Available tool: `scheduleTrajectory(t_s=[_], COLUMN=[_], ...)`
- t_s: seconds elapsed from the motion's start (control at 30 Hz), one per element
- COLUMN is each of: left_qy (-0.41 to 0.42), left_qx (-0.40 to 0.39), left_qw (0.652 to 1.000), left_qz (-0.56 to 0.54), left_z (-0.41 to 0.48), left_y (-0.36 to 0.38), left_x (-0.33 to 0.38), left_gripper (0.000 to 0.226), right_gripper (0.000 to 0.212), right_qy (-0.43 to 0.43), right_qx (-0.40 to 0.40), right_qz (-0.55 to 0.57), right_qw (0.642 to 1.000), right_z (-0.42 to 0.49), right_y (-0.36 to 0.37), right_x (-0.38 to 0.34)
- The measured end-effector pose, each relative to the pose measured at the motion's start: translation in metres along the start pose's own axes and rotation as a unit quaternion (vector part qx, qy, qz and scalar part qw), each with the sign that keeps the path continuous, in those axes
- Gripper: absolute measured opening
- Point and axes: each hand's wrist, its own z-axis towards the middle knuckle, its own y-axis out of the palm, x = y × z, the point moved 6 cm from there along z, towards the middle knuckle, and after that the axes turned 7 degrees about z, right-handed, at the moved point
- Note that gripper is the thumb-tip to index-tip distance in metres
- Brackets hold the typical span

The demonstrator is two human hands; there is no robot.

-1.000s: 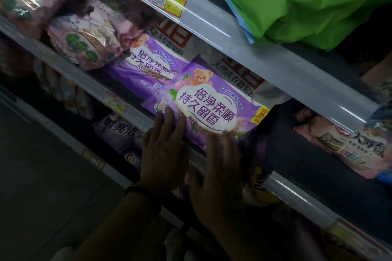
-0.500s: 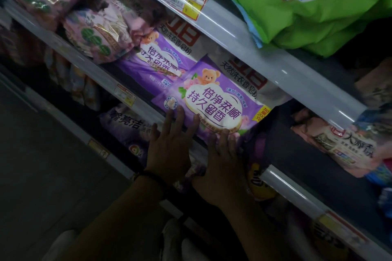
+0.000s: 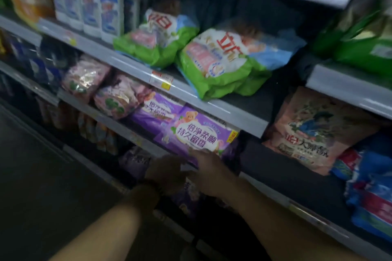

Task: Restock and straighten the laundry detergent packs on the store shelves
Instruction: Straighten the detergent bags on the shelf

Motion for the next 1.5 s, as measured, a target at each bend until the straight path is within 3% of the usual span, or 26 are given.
scheduleTrajectory(t_s=[0.07,0.1,0.2,0.3,0.43,0.53,0.63,0.77,0.9,1.03,1.1,1.23,1.33,1.4,1.5], left_qy=[0.008,0.015,0.050,0.093,0.090,0.069,0.048,0.031,0.027,0.057,0.077,0.103,0.042,0.016,0.029], left_qx=[0.095,0.151,0.317,0.406,0.314,0.241,0.231,0.211,0.230,0.201,0.198,0.295,0.370,0.324,0.248], left_qw=[0.994,0.985,0.939,0.905,0.945,0.968,0.971,0.976,0.972,0.972,0.962,0.935,0.920,0.941,0.967], left_qz=[-0.060,-0.084,-0.121,-0.083,-0.011,0.017,0.039,0.035,0.028,0.110,0.169,0.171,0.119,0.093,0.049], left_z=[-0.018,-0.025,-0.045,-0.052,-0.019,0.008,0.033,0.045,0.050,0.050,0.044,0.036,0.038,0.051,0.081], left_y=[-0.034,-0.056,-0.127,-0.180,-0.192,-0.188,-0.185,-0.174,-0.183,-0.166,-0.165,-0.207,-0.225,-0.219,-0.202], left_x=[0.007,0.010,0.025,0.046,0.047,0.043,0.037,0.057,0.090,0.133,0.145,0.132,0.107,0.095,0.087], left_gripper=[0.037,0.032,0.024,0.044,0.094,0.112,0.114,0.086,0.070,0.086,0.082,0.047,0.052,0.067,0.072], right_gripper=[0.031,0.025,0.017,0.025,0.040,0.070,0.082,0.073,0.082,0.078,0.073,0.059,0.061,0.069,0.071], right_qy=[-0.089,-0.122,-0.163,-0.125,-0.025,0.078,0.124,0.116,0.093,0.044,0.029,0.000,0.015,0.022,-0.070], right_qx=[0.070,0.113,0.269,0.393,0.466,0.479,0.412,0.420,0.471,0.509,0.500,0.471,0.452,0.445,0.392], right_qz=[-0.006,-0.009,0.037,0.150,0.248,0.314,0.394,0.415,0.368,0.300,0.254,0.158,0.107,-0.024,-0.201], right_qw=[0.994,0.986,0.949,0.899,0.849,0.816,0.812,0.799,0.797,0.806,0.828,0.868,0.885,0.895,0.895], right_z=[-0.021,-0.032,-0.056,-0.059,-0.038,-0.018,0.008,0.029,0.038,0.038,0.033,0.020,0.014,0.008,0.015], right_y=[-0.022,-0.035,-0.078,-0.120,-0.170,-0.194,-0.198,-0.201,-0.218,-0.245,-0.246,-0.238,-0.237,-0.233,-0.211], right_x=[-0.040,-0.057,-0.085,-0.082,-0.063,-0.045,-0.042,-0.042,-0.046,-0.037,-0.029,-0.019,-0.019,-0.027,-0.040])
